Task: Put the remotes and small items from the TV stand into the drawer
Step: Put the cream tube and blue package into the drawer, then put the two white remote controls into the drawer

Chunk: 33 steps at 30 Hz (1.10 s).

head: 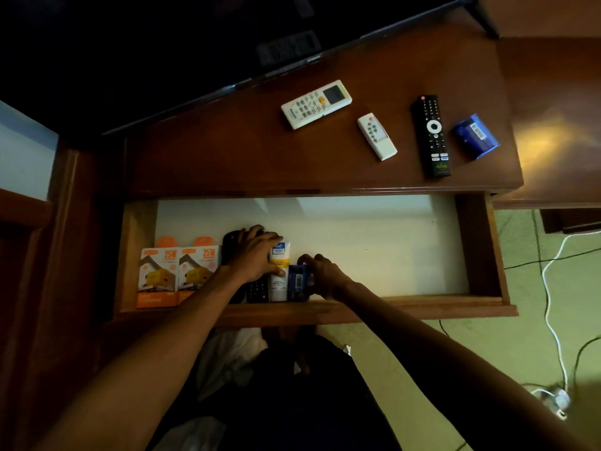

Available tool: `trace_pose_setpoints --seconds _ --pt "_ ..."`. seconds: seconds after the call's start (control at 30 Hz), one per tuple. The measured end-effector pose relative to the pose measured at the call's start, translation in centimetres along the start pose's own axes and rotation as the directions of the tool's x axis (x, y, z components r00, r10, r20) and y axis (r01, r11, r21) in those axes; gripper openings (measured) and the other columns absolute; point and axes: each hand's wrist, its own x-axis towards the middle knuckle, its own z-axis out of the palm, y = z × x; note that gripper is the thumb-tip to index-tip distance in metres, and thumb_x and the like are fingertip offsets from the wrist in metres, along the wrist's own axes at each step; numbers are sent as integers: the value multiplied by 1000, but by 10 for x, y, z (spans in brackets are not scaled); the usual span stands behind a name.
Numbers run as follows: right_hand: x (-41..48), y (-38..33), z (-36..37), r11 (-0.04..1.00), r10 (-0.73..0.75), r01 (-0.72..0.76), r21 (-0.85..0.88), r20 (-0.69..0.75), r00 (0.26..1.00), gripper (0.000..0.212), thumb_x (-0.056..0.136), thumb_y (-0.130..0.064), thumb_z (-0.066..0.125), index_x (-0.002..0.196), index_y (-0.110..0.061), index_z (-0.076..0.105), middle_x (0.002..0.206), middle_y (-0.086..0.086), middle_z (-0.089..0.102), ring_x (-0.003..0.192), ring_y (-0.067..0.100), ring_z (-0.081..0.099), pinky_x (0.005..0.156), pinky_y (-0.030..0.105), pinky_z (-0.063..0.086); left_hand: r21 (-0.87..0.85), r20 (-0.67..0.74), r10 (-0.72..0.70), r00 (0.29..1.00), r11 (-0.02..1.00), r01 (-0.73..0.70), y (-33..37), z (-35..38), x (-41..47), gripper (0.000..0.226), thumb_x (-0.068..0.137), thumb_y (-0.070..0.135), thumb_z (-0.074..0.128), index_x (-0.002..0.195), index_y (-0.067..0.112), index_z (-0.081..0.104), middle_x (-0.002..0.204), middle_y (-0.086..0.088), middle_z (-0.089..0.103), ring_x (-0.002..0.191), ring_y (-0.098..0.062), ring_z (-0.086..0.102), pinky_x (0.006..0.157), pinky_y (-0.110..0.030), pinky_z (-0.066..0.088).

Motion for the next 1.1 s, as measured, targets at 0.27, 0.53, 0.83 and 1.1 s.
trace_pose_setpoints --seconds 0.27,0.53,0.83,1.1 --pt "-22 -12 -62 998 -54 51 -26 -129 990 57 81 -34 75 131 -23 51 119 12 59 101 31 63 87 42 52 -159 -441 97 892 970 -184 19 -54 -17 42 89 40 62 127 24 60 123 0 62 121 -21 48 103 -39 39" --pt "-25 -20 -187 993 -35 97 64 -636 771 31 82 -36 66 111 -30 59 97 -2 71 86 23 67 70 36 54 -252 -612 75 787 925 -284 64 -161 43 39 91 35 60 128 24 56 119 -1 62 113 -20 51 93 -38 46" --pt "29 19 -295 999 36 -48 -5 -583 811 79 82 -50 68 149 -29 31 141 17 42 125 36 47 98 46 47 -72 -469 100 878 986 -151 112 -220 162 69 83 26 72 144 27 40 144 -6 43 132 -30 39 107 -44 36" --pt "36 24 -287 995 -57 1 -100 -559 827 57 85 -33 70 138 -25 49 133 11 49 113 34 56 84 40 51 -82 -382 -4 924 996 -29 117 -213 177 78 82 20 74 148 32 34 138 -8 49 127 -28 44 102 -45 43"
